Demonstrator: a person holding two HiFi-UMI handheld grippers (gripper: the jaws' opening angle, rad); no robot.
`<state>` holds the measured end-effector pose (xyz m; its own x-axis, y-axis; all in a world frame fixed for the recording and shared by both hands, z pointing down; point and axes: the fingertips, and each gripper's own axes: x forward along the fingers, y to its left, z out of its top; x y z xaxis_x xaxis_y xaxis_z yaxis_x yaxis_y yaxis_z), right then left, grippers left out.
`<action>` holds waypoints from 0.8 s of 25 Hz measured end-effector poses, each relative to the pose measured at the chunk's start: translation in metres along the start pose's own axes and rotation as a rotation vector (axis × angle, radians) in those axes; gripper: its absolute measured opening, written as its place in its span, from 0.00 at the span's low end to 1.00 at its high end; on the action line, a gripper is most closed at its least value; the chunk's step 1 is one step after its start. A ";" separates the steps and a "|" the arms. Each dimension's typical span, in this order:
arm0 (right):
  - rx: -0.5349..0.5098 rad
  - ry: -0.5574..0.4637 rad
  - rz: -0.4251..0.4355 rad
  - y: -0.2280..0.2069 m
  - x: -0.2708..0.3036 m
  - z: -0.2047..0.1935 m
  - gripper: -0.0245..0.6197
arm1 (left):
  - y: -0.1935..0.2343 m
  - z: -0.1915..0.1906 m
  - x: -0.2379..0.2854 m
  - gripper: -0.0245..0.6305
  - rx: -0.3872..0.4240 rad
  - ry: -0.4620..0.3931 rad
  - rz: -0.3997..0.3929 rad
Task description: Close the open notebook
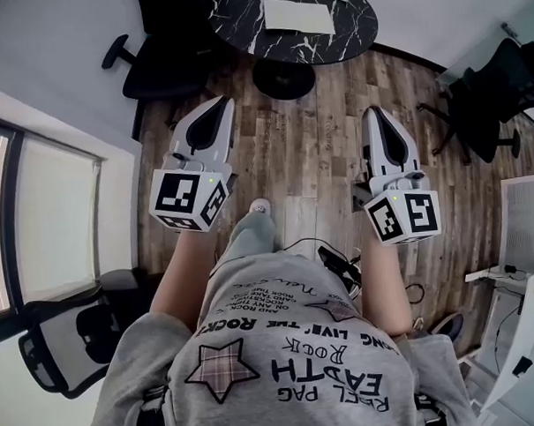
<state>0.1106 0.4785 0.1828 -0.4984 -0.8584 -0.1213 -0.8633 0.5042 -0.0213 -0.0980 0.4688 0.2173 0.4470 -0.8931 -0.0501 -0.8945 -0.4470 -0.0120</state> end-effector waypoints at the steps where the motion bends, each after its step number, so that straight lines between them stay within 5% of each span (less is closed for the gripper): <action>1: -0.001 -0.001 -0.005 -0.004 0.010 0.000 0.06 | 0.006 0.000 0.010 0.05 0.002 -0.001 -0.008; 20: 0.011 -0.008 -0.067 -0.034 0.145 -0.017 0.06 | 0.104 -0.003 0.121 0.05 -0.002 -0.007 -0.069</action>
<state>0.0664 0.3348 0.1830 -0.4391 -0.8894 -0.1272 -0.8937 0.4470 -0.0403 -0.1371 0.3140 0.2132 0.5075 -0.8598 -0.0561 -0.8615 -0.5075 -0.0138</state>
